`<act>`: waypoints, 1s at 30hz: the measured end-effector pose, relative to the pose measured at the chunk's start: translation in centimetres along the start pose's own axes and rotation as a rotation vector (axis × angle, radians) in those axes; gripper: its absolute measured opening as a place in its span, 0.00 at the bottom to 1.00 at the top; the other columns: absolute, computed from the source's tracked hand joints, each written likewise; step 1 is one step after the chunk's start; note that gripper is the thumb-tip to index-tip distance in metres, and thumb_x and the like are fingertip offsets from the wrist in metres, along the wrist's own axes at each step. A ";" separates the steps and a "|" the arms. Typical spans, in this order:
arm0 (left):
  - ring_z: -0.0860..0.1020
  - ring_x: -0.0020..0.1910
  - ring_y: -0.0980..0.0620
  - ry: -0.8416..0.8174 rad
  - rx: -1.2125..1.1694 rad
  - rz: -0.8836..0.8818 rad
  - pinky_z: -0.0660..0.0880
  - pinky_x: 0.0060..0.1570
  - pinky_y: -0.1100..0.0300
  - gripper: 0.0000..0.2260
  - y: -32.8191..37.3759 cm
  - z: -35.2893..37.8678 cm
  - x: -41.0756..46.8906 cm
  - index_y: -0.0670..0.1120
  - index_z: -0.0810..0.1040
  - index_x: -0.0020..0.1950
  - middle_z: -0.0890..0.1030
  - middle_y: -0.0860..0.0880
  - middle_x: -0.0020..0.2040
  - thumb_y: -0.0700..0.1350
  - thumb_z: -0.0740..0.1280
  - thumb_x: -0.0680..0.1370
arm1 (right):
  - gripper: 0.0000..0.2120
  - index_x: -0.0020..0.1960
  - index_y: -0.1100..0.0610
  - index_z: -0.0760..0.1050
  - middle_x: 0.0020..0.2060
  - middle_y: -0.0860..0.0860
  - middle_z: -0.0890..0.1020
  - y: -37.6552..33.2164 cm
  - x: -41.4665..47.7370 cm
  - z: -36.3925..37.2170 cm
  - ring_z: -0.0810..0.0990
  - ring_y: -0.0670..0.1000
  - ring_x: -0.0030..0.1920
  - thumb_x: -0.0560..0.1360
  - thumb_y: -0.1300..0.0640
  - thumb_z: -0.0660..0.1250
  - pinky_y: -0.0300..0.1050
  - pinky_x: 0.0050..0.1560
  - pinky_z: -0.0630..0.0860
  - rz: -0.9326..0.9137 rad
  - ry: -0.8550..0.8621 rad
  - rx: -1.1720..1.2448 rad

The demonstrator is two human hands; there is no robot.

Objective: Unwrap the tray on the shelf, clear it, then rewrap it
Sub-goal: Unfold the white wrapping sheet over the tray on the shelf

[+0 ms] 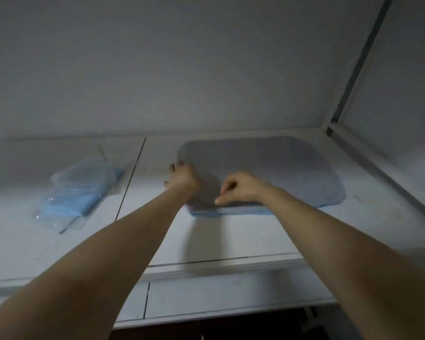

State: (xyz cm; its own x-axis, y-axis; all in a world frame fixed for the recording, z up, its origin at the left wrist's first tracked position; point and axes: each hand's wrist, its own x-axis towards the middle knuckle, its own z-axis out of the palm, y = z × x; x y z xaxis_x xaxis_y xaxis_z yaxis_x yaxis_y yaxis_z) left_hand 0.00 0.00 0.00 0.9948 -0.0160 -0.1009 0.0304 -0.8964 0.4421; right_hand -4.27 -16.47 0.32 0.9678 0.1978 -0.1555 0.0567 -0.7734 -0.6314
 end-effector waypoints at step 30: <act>0.75 0.44 0.54 -0.050 0.174 0.510 0.62 0.54 0.58 0.15 -2.5 0.2 -4.2 0.48 0.80 0.47 0.75 0.56 0.40 0.57 0.72 0.69 | 0.06 0.42 0.61 0.83 0.33 0.50 0.80 -2.5 0.1 -0.5 0.75 0.45 0.35 0.68 0.59 0.76 0.41 0.41 0.71 -0.023 -0.178 -0.130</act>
State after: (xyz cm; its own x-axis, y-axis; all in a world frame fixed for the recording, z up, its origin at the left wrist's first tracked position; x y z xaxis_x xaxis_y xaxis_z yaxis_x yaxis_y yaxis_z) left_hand -4.22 2.21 -0.81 0.8733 -0.4853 0.0436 -0.4756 -0.8296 0.2925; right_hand -4.16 -14.79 2.24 0.9081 0.3107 -0.2808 0.1206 -0.8361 -0.5351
